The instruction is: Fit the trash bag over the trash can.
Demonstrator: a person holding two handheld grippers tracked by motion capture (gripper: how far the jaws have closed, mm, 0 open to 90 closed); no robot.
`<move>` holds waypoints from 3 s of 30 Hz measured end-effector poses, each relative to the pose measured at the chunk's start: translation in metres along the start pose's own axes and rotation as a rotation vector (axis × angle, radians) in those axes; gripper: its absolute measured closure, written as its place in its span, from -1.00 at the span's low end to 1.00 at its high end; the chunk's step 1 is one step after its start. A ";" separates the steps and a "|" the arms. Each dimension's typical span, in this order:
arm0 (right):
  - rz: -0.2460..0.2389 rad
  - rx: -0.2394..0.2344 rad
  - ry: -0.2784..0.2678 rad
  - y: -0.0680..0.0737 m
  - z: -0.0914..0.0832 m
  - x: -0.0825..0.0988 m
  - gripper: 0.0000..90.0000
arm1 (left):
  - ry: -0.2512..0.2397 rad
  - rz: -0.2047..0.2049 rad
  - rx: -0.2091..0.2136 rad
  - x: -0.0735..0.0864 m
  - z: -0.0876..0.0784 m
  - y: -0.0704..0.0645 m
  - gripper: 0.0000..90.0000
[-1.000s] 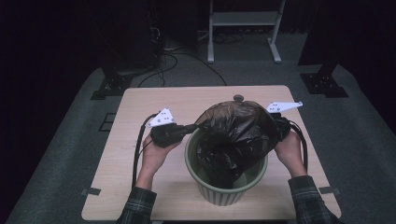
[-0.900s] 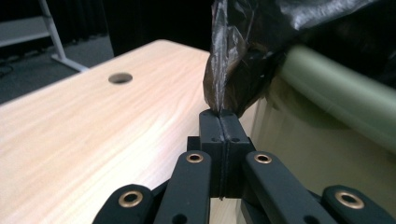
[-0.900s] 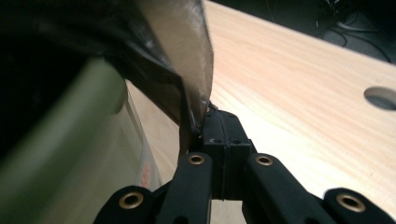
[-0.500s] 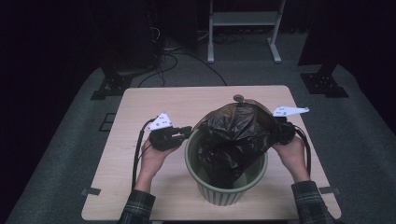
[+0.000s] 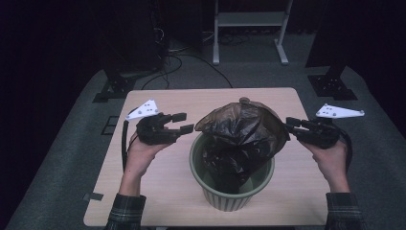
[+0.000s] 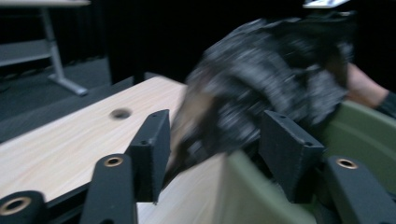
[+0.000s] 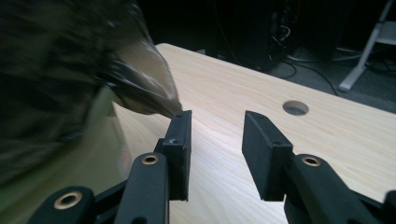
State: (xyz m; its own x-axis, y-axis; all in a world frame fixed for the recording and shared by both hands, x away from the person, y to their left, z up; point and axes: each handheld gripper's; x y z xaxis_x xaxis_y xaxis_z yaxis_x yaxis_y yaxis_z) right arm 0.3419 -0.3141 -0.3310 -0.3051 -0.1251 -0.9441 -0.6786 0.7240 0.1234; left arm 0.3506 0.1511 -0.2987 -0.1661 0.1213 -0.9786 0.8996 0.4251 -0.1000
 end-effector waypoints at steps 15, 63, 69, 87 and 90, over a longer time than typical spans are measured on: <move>0.001 -0.023 -0.061 0.004 -0.018 -0.019 0.33 | 0.172 0.064 0.009 -0.023 0.069 -0.020 0.61; -0.133 -0.121 -0.043 0.042 0.003 -0.063 1.00 | 0.130 0.112 0.029 0.000 0.006 -0.030 0.99; -0.130 -0.072 -0.030 0.038 -0.012 -0.050 1.00 | 0.111 0.110 0.020 0.002 -0.023 -0.036 0.99; -0.105 0.015 0.000 0.027 -0.045 -0.017 1.00 | 0.137 0.086 -0.005 0.028 -0.063 -0.047 0.99; -0.103 0.003 0.015 0.032 -0.043 -0.008 1.00 | 0.153 0.080 0.014 0.036 -0.063 -0.053 0.99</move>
State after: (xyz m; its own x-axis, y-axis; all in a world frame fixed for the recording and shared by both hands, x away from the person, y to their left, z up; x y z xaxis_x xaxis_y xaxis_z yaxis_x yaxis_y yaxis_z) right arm 0.2942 -0.3193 -0.3064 -0.2441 -0.2092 -0.9469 -0.7048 0.7089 0.0250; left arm 0.2721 0.1891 -0.3170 -0.1526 0.2899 -0.9448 0.9179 0.3959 -0.0268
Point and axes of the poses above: each handheld gripper's, and its own axes: z roughly forward along the jaws, x roughly out of its underside, y roughly to its left, and after that the axes turned 4 degrees about -y, right-handed
